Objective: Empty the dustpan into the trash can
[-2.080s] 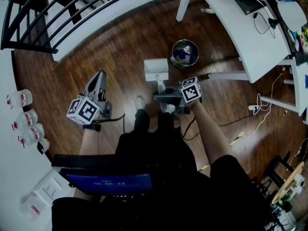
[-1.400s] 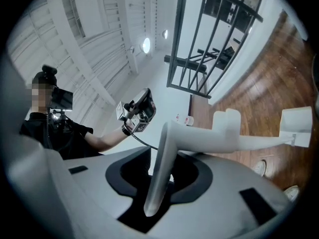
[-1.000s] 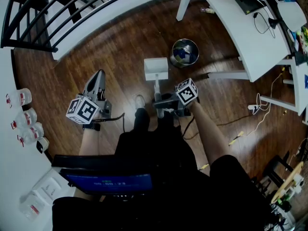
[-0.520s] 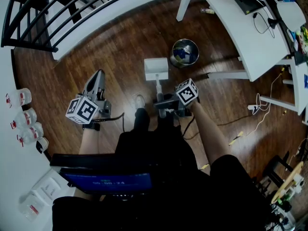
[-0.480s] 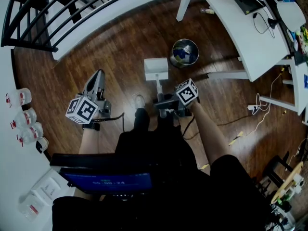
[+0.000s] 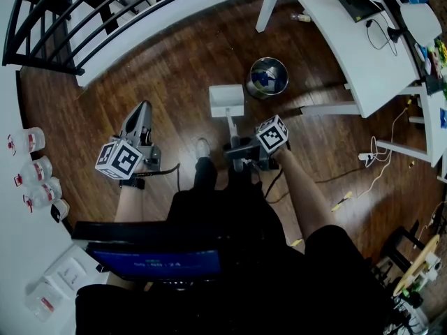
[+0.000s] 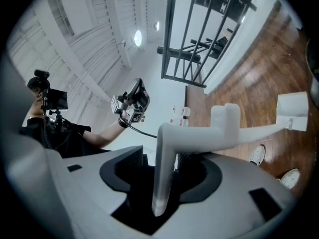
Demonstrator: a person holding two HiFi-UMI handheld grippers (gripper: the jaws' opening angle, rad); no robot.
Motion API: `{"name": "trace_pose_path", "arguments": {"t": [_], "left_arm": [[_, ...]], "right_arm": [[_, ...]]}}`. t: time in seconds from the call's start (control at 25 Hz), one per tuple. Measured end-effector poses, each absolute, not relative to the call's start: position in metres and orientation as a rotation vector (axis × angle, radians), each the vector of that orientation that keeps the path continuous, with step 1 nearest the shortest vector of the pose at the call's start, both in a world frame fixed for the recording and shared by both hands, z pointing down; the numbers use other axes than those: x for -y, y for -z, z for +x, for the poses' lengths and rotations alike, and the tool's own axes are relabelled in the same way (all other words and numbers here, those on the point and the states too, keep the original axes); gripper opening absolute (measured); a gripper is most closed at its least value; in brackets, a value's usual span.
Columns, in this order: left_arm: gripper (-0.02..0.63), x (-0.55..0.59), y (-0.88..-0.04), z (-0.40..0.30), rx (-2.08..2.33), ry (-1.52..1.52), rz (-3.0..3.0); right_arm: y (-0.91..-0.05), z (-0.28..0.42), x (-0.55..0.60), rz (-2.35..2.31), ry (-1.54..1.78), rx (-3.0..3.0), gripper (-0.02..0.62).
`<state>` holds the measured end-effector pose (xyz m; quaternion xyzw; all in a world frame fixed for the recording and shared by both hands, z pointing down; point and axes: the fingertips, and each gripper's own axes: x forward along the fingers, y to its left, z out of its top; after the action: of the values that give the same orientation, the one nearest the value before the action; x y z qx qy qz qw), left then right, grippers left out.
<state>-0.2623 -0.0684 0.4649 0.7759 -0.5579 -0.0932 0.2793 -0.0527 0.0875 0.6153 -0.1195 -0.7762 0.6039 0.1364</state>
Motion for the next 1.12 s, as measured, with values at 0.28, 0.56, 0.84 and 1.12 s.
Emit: {"name": "trace_pose_path", "arguments": {"t": [0.28, 0.56, 0.84, 1.12], "left_arm": [[0.002, 0.065, -0.463, -0.266, 1.500, 0.254, 2.084], [0.002, 0.063, -0.463, -0.267, 1.496, 0.259, 2.087], [0.002, 0.063, -0.463, -0.267, 1.490, 0.261, 2.086], [0.002, 0.067, -0.463, -0.261, 1.467, 0.261, 2.101]], "right_arm": [[-0.618, -0.050, -0.088, -0.309, -1.752, 2.248, 0.259], [-0.624, -0.041, -0.088, -0.255, -1.758, 2.240, 0.259], [-0.627, -0.027, -0.085, -0.190, -1.755, 2.234, 0.259], [-0.633, 0.002, -0.089, -0.103, -1.770, 2.200, 0.259]]}}
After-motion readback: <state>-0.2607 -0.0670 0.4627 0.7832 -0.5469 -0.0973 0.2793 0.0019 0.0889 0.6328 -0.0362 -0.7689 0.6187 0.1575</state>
